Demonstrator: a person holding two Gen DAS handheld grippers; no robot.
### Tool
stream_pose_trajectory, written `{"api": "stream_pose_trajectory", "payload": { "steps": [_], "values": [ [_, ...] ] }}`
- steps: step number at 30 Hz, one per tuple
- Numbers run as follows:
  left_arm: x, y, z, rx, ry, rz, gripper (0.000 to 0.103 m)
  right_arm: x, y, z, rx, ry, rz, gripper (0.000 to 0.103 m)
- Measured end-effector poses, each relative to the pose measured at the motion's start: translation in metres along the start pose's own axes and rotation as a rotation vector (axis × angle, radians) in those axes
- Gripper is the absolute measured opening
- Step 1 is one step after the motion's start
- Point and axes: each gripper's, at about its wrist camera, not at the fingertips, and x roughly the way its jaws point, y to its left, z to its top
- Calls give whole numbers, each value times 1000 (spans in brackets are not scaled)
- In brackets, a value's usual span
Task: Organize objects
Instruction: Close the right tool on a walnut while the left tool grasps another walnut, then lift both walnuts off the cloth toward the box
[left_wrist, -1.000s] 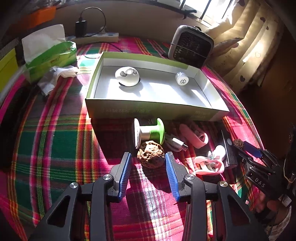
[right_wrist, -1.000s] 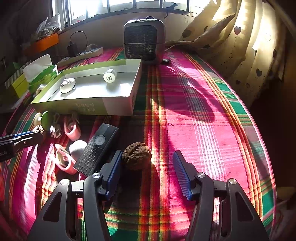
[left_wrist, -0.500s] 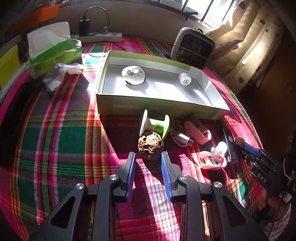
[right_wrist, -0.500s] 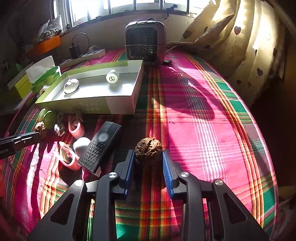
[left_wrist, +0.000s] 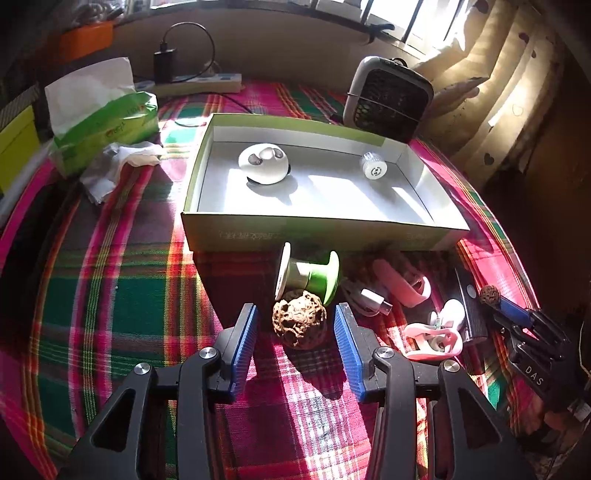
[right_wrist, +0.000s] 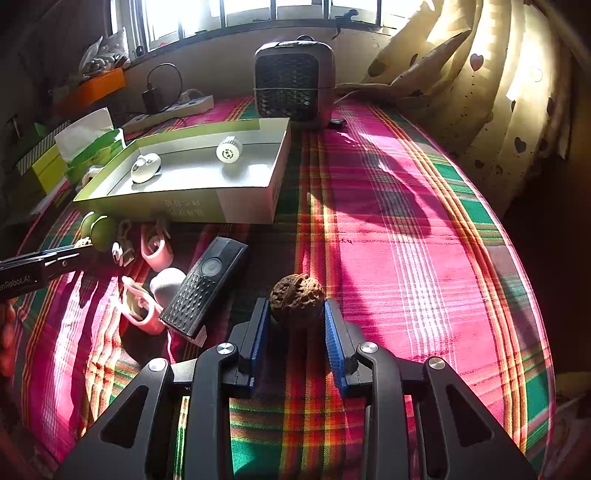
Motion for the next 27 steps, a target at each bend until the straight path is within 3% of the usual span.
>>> {"api": "stream_pose_trajectory", "payload": {
  "steps": [4, 27],
  "values": [
    [0, 2, -1, 0, 0, 2, 28, 1, 0, 0, 0, 0, -3, 31],
    [-6, 6, -7, -2, -3, 2, 27, -3, -1, 0, 13, -14, 15, 30]
  ]
}}
